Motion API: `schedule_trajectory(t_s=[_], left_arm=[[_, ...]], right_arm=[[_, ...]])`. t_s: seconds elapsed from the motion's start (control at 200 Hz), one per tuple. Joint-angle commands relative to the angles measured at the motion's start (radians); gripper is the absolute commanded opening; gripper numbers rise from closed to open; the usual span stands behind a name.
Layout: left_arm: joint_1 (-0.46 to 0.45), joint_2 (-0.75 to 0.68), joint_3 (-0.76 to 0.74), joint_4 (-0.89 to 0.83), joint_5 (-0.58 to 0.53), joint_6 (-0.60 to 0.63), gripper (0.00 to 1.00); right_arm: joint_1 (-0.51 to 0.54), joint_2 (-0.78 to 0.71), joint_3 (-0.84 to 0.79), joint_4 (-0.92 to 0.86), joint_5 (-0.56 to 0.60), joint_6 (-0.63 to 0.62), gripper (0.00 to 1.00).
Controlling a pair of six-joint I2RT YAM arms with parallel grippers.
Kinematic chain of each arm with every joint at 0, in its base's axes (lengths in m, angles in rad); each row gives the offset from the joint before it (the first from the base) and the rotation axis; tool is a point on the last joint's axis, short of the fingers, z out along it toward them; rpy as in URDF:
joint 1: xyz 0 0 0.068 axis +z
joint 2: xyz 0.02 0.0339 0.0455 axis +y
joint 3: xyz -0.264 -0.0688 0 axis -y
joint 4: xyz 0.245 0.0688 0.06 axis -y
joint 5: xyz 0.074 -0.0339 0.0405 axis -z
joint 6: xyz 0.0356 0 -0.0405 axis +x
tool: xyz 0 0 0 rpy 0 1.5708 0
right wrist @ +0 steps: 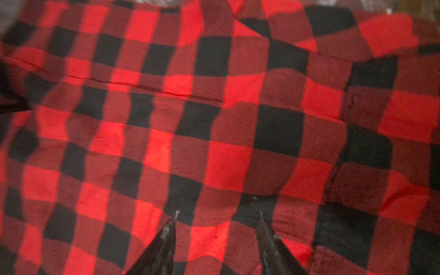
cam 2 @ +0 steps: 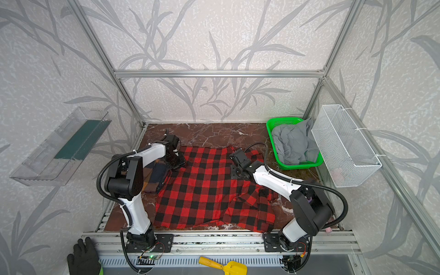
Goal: Fold and stack the long sleeve shirts
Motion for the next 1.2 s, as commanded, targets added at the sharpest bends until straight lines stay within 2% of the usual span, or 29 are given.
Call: schedule_trajectory(t_s=[0.0, 0.17, 0.33, 0.435, 0.58, 0.805, 0.91, 0.975, 1.05, 1.195], left_arm=[[-0.024, 0.054, 0.026, -0.002, 0.021, -0.039, 0.4], [-0.039, 0.094, 0.063, 0.0, 0.018, -0.055, 0.4], [-0.035, 0.141, 0.121, -0.013, 0.002, -0.063, 0.4], [-0.028, 0.205, 0.201, -0.034, 0.008, -0.069, 0.4], [-0.027, 0.329, 0.4, -0.09, 0.016, -0.069, 0.4], [-0.015, 0.569, 0.813, -0.255, -0.002, -0.048, 0.41], [-0.001, 0.633, 0.988, -0.343, -0.009, -0.035, 0.41], [0.01, 0.63, 1.051, -0.378, -0.01, -0.03, 0.42], [0.021, 0.575, 1.046, -0.379, 0.009, -0.04, 0.43], [0.019, 0.356, 0.864, -0.287, 0.014, -0.07, 0.46]], right_arm=[[-0.021, 0.081, 0.026, -0.049, 0.059, 0.036, 0.56], [-0.077, 0.25, 0.113, -0.094, 0.056, 0.07, 0.58], [-0.147, 0.334, 0.175, -0.077, 0.027, 0.084, 0.58], [-0.195, 0.409, 0.277, -0.106, 0.028, 0.065, 0.58], [-0.241, 0.534, 0.454, -0.151, -0.01, 0.041, 0.58], [-0.27, 0.703, 0.717, -0.218, -0.031, 0.007, 0.58], [-0.274, 0.763, 0.833, -0.256, -0.049, -0.028, 0.59], [-0.274, 0.777, 0.882, -0.279, -0.067, -0.05, 0.6], [-0.271, 0.739, 0.888, -0.289, -0.083, -0.065, 0.63], [-0.242, 0.517, 0.739, -0.234, -0.047, -0.063, 0.68]])
